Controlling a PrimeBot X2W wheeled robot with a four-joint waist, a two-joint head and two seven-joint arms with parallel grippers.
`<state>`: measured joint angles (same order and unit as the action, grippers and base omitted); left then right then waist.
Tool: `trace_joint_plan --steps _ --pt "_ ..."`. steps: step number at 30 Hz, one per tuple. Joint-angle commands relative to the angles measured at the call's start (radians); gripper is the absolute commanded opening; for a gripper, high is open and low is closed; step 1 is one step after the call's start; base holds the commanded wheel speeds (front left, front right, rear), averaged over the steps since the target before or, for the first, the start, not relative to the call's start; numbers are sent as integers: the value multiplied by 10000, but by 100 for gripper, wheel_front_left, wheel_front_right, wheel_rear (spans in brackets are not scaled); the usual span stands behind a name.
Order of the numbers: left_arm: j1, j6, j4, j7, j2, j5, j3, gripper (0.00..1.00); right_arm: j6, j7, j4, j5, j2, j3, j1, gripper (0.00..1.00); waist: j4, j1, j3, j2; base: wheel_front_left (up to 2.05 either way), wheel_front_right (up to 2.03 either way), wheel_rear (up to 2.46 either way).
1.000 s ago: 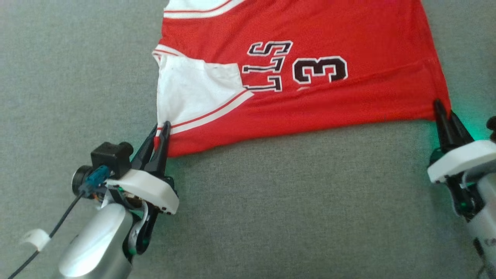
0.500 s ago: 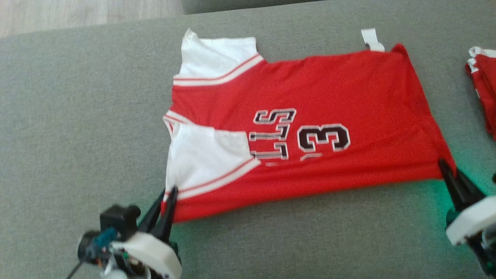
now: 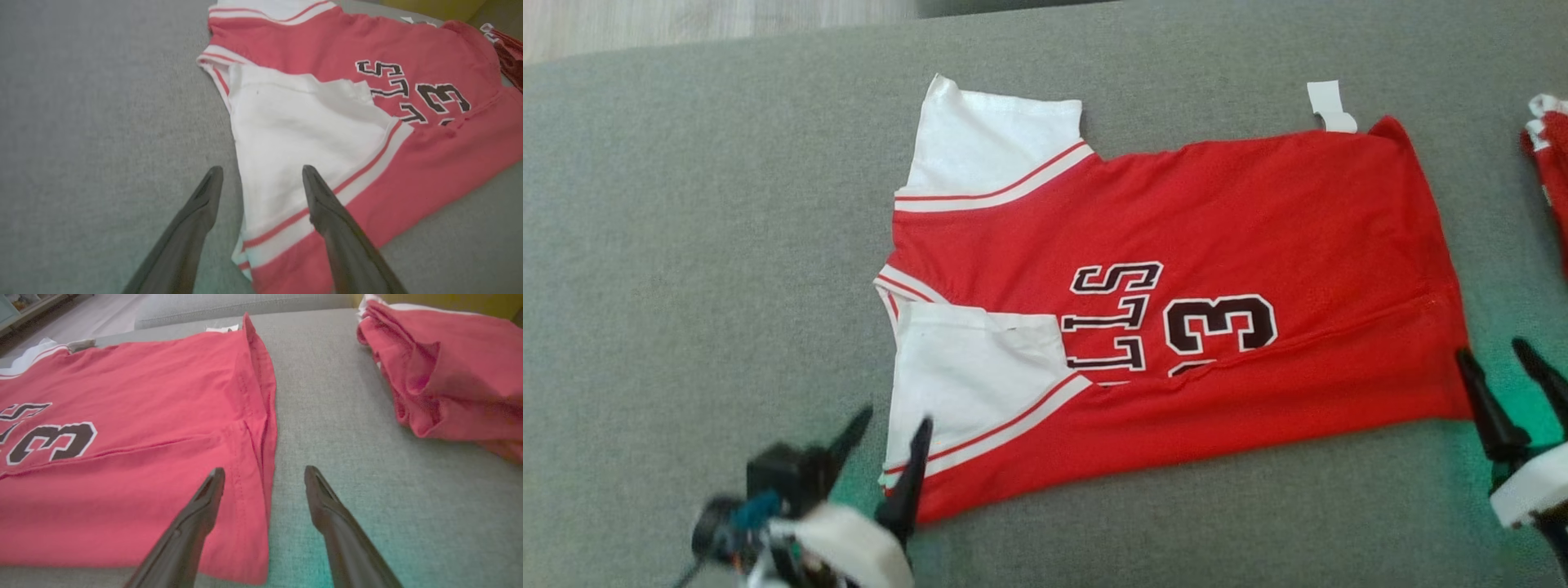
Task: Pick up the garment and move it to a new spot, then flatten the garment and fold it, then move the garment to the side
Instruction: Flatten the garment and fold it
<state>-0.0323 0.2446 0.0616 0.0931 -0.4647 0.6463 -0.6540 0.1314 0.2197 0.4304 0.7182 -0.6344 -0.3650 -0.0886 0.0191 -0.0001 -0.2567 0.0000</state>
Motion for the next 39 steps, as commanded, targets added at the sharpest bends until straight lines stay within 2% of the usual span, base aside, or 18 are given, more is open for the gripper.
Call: trace_joint_plan --steps 1,5,8,13,16,21,28,36,37,38,39 --pt "-699 -41 352 -12 -258 -109 339 100 -7 42 -238 -78 -321 26 0 100 4 1 -46 0 0 0 0" --pt "-2722 -560 683 715 -699 -512 545 100 -7 -198 -886 -457 -232 556 -206 100 150 1 -473 0 0 0 0" --pt "-4516 -1216 455 1689 -1026 -502 698 100 -7 -456 -1349 -743 -86 769 -381 100 328 1 -865 0 0 0 0" --pt "-7574 -2768 -1002 3758 -1118 411 810 100 -7 -862 -1964 -1198 165 738 -869 100 828 1 -1624 0 0 0 0" --pt "-9181 -3252 -2242 4954 -1118 703 725 100 -7 -989 -2184 -1357 289 676 -1140 100 1147 1 -2013 0 0 0 0" --pt "-10938 -3525 -4101 6424 -998 851 379 100 -7 -1016 -2288 -1565 579 339 -1620 100 1733 1 -2522 0 0 0 0" --pt "-11970 -3693 -5820 7679 -1402 712 -280 100 -7 -798 -2034 -1529 859 -15 -2082 100 2382 1 -2922 0 0 0 0" --pt "-12041 -3741 -6394 7934 -1666 1010 -673 99 -7 -488 -1585 -1369 863 -160 -2254 100 2560 1 -3086 0 0 0 0" --pt "-12054 -3744 -6389 7923 -1668 1052 -726 48 -7 -468 -1541 -1354 847 -166 -2274 100 2559 1 -3095 0 0 0 0" --pt "-12068 -3746 -6368 7894 -1673 1098 -782 31 -7 -460 -1502 -1349 818 -167 -2318 100 2562 1 -3101 0 0 0 0" --pt "-12077 -3747 -6319 7863 -1679 1168 -850 0 -7 -466 -1480 -1342 790 -170 -2388 100 2567 1 -3107 0 0 0 0"
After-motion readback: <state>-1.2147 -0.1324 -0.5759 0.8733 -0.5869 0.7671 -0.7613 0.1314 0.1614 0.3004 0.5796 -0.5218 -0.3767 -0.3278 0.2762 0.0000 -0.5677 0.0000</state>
